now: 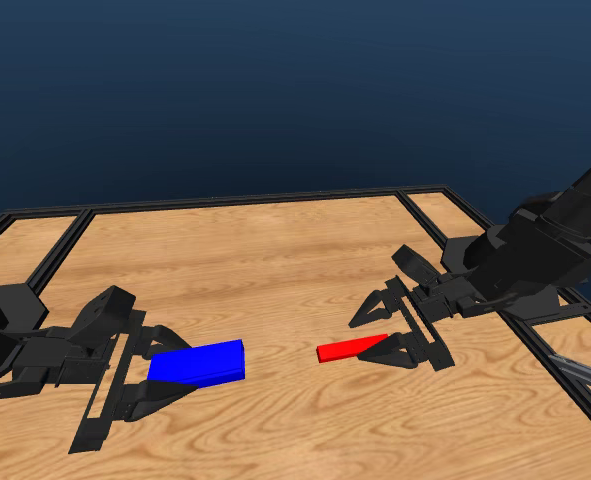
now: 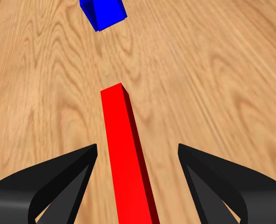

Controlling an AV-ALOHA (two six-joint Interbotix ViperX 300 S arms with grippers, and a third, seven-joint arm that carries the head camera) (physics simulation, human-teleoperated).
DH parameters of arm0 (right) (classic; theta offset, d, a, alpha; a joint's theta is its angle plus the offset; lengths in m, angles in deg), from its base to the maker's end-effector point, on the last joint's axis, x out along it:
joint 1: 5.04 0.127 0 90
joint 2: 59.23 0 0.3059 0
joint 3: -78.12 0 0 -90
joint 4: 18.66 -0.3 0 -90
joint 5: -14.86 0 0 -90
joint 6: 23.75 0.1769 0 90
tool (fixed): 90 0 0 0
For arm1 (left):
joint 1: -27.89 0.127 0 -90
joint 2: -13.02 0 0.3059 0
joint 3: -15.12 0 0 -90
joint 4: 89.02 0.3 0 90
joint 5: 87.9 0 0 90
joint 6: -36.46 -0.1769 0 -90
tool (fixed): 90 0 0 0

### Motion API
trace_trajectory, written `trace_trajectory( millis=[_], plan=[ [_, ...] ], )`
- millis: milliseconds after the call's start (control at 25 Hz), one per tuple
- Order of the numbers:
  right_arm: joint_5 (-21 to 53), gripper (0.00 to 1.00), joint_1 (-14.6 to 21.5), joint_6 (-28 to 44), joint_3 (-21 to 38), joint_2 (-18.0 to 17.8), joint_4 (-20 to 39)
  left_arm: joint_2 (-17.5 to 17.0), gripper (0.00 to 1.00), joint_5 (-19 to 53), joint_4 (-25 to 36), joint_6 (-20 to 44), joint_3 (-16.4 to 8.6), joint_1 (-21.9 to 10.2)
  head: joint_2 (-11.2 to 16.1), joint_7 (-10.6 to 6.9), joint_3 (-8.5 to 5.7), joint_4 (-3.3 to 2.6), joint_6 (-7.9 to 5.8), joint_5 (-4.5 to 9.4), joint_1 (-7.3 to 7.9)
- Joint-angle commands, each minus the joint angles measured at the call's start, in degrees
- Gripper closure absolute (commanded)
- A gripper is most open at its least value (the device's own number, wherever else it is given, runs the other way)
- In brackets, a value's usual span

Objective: Insert peg into socket

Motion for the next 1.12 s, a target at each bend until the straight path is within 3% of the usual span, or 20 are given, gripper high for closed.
trace_trajectory(
  millis=[40, 80, 520, 560, 600, 760, 800, 880, 960, 1000, 1040, 1120],
  plan=[
    [-4.3, 0.0, 4.0, 1.0, -0.1, -2.0, -3.3, 3.7, 1.0, 5.2, 1.4, 4.0, -4.6, 1.8, 0.3, -0.02, -1.03, -0.14, -0.8, 0.76, -0.24],
    [-5.1, 0.0, 4.9, 1.1, 0.5, -1.9, -4.4, 3.6, 1.0, 4.7, 1.9, 4.3, -3.7, 1.8, 0.3, -0.03, -1.06, -0.21, -1.03, 0.82, -0.31],
    [-4.9, 0.0, 13.9, -2.5, 0.2, -4.7, -16.3, 3.8, 1.0, 3.8, 3.2, 6.0, -3.4, 2.1, 0.2, 0.79, -1.05, -0.81, -3.5, 1.02, -0.79],
    [-3.9, 0.25, 16.0, -2.8, 0.0, -4.8, -16.5, 4.1, 1.0, 3.3, 3.4, 6.5, -2.9, 2.1, 0.2, 0.96, -1.04, -0.82, -3.59, 1.1, -0.78],
    [-4.8, 1.0, 16.3, -2.2, 0.6, -4.3, -18.2, 3.5, 1.0, 2.8, 3.6, 6.9, -3.6, 2.2, 0.1, 1.09, -1.02, -0.84, -3.72, 1.11, -0.78],
    [-5.3, 1.0, 17.4, -3.4, -0.7, -5.0, -18.9, 2.9, 1.0, 3.0, 4.2, 7.3, -2.6, 1.8, -0.1, 1.61, -0.95, -0.86, -4.05, 1.15, -0.71],
    [-6.8, 1.0, 17.9, -1.6, -0.3, -5.7, -22.1, 3.2, 1.0, 2.3, 4.0, 7.3, -2.2, 2.8, -0.2, 1.73, -0.91, -0.87, -4.1, 1.21, -0.72],
    [-5.0, 1.0, 16.7, -5.1, 0.2, -3.1, -21.4, 2.1, 1.0, 2.0, 4.1, 7.6, -1.2, 3.1, -0.4, 1.98, -0.84, -0.8, -3.93, 0.99, -0.63],
    [-7.2, 1.0, 16.6, -4.8, 1.0, -3.4, -21.1, 1.4, 1.0, 1.2, 4.2, 7.5, -1.4, 3.2, -0.6, 2.38, -0.78, -0.64, -3.53, 0.52, -0.43],
    [-7.9, 1.0, 14.0, -4.6, 0.4, -4.4, -21.5, 1.1, 1.0, 1.1, 4.4, 7.3, -1.4, 3.3, -0.7, 2.52, -0.77, -0.59, -3.4, 0.4, -0.36],
    [-5.5, 1.0, 13.2, -8.0, 0.4, -2.5, -19.8, 0.1, 1.0, 1.8, 4.1, 6.3, -1.0, 3.5, -0.8, 2.74, -0.74, -0.47, -3.09, 0.16, -0.2],
    [-6.5, 1.0, 12.9, -7.0, 0.1, -1.5, -18.1, -0.2, 1.0, 6.6, 2.7, 4.5, -1.1, 4.7, -0.9, 3.39, -0.7, -0.21, -2.43, -0.38, 0.18]
  ],
)
